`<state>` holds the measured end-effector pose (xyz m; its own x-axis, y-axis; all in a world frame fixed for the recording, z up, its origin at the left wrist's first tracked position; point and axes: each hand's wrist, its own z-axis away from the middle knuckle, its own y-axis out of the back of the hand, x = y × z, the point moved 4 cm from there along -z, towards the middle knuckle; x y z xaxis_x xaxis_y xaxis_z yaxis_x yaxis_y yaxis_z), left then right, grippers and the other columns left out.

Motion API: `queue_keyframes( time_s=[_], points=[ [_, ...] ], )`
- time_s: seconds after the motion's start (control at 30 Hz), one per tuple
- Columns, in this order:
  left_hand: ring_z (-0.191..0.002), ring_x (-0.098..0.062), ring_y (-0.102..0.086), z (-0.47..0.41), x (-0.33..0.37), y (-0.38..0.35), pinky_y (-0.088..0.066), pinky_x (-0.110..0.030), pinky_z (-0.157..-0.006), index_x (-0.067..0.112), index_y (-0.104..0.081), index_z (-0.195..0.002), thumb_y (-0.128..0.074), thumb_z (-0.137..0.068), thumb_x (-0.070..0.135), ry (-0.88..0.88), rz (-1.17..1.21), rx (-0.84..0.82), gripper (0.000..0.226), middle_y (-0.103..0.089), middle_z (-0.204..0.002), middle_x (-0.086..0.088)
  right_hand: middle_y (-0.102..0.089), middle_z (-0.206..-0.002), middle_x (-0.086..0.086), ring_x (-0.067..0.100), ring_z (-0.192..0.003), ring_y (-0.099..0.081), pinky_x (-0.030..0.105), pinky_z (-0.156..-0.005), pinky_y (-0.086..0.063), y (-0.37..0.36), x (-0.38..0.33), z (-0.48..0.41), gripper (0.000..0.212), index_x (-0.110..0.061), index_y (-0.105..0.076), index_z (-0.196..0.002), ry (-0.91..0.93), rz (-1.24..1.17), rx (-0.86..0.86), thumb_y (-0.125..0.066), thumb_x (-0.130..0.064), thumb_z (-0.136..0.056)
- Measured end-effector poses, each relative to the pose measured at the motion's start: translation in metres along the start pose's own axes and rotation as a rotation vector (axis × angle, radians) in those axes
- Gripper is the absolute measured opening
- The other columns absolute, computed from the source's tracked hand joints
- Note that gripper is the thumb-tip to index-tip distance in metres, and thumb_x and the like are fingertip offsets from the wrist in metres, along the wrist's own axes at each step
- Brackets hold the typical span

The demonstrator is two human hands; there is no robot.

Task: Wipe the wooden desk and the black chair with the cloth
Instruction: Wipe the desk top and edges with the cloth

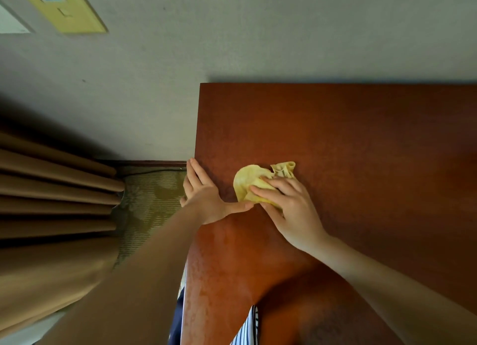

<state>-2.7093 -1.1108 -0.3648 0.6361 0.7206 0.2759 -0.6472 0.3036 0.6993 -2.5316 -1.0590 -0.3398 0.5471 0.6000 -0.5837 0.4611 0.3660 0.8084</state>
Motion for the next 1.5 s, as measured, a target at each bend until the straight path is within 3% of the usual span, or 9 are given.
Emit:
queue_keyframes(
  time_s=[0.17, 0.3, 0.47, 0.8, 1.03, 1.2, 1.3, 1.4, 1.5],
  points=[
    [-0.144, -0.029, 0.014, 0.001, -0.001, 0.001, -0.015, -0.052, -0.114, 0.012, 0.046, -0.131, -0.078, -0.041, 0.072, -0.013, 0.003, -0.030, 0.164, 0.034, -0.151, -0.003, -0.061, -0.120, -0.001, 0.023, -0.116, -0.050, 0.039, -0.102, -0.040, 0.009, 0.012, -0.015, 0.040, -0.026, -0.063, -0.122, 0.108, 0.122, -0.055, -0.068, -0.014, -0.085],
    [-0.144, -0.028, 0.012, 0.003, 0.002, 0.000, -0.015, -0.054, -0.113, 0.012, 0.047, -0.130, -0.078, -0.043, 0.072, -0.008, -0.019, -0.012, 0.164, 0.035, -0.150, -0.002, -0.060, -0.121, 0.008, 0.030, -0.114, -0.050, 0.044, -0.100, -0.040, 0.022, 0.030, -0.060, 0.037, -0.022, -0.064, -0.122, 0.030, 0.160, -0.009, -0.065, -0.012, -0.086],
    [-0.145, -0.029, 0.011, 0.003, 0.003, -0.001, -0.013, -0.055, -0.114, 0.013, 0.049, -0.127, -0.078, -0.044, 0.072, 0.016, -0.033, 0.003, 0.163, 0.035, -0.150, -0.002, -0.054, -0.131, 0.012, 0.033, -0.122, -0.044, 0.039, -0.106, -0.031, 0.027, 0.050, -0.136, 0.035, -0.022, -0.059, -0.128, -0.046, 0.247, -0.018, -0.055, -0.018, -0.094],
    [-0.143, -0.026, 0.021, 0.003, 0.004, -0.002, 0.002, -0.061, -0.111, 0.012, 0.056, -0.115, -0.077, -0.045, 0.073, 0.036, -0.017, 0.035, 0.162, 0.039, -0.148, -0.004, -0.036, -0.149, 0.004, 0.028, -0.135, -0.031, 0.038, -0.112, -0.018, -0.006, 0.031, -0.230, 0.039, -0.027, -0.046, -0.138, -0.124, 0.286, -0.023, -0.040, -0.023, -0.100],
    [-0.143, -0.023, 0.023, 0.006, 0.004, -0.002, 0.002, -0.058, -0.113, 0.012, 0.053, -0.118, -0.077, -0.043, 0.073, 0.026, 0.020, 0.072, 0.162, 0.039, -0.149, -0.003, -0.037, -0.149, 0.000, 0.025, -0.136, -0.031, 0.034, -0.110, -0.016, -0.044, -0.027, -0.196, 0.040, -0.029, -0.048, -0.137, 0.113, 0.244, -0.136, -0.043, -0.023, -0.098],
    [-0.144, -0.019, 0.020, 0.011, 0.001, 0.001, -0.001, -0.050, -0.118, 0.011, 0.036, -0.139, -0.075, -0.045, 0.074, -0.058, 0.105, 0.166, 0.159, 0.030, -0.154, -0.003, -0.041, -0.147, 0.002, 0.026, -0.134, -0.032, 0.040, -0.112, -0.021, -0.048, -0.039, -0.152, 0.039, -0.029, -0.050, -0.135, 0.184, 0.184, -0.209, -0.045, -0.020, -0.098],
    [-0.146, -0.014, 0.008, 0.019, -0.008, 0.005, 0.000, -0.048, -0.119, 0.016, 0.015, -0.150, -0.080, -0.049, 0.067, -0.190, 0.374, 0.203, 0.148, 0.009, -0.160, 0.000, -0.040, -0.147, 0.001, 0.025, -0.135, -0.031, 0.040, -0.113, -0.020, -0.048, -0.041, -0.123, 0.040, -0.029, -0.048, -0.137, 0.170, 0.144, -0.239, -0.045, -0.019, -0.098],
    [-0.144, -0.010, -0.015, 0.037, -0.024, 0.001, -0.015, -0.046, -0.118, 0.023, -0.008, -0.152, -0.076, -0.061, 0.055, -0.265, 0.666, 0.234, 0.119, -0.019, -0.157, 0.006, -0.043, -0.145, 0.001, 0.025, -0.133, -0.034, 0.039, -0.112, -0.022, -0.045, -0.046, -0.090, 0.040, -0.028, -0.051, -0.135, 0.153, 0.102, -0.224, -0.048, -0.016, -0.096],
    [-0.144, -0.008, -0.015, 0.057, -0.039, -0.017, -0.017, -0.043, -0.119, 0.025, -0.013, -0.152, -0.061, -0.072, 0.040, -0.229, 0.757, 0.257, 0.094, -0.019, -0.157, 0.007, -0.047, -0.142, 0.001, 0.024, -0.130, -0.039, 0.039, -0.109, -0.025, -0.041, -0.050, -0.055, 0.039, -0.027, -0.054, -0.132, 0.156, 0.075, -0.206, -0.052, -0.016, -0.095]
  ],
)
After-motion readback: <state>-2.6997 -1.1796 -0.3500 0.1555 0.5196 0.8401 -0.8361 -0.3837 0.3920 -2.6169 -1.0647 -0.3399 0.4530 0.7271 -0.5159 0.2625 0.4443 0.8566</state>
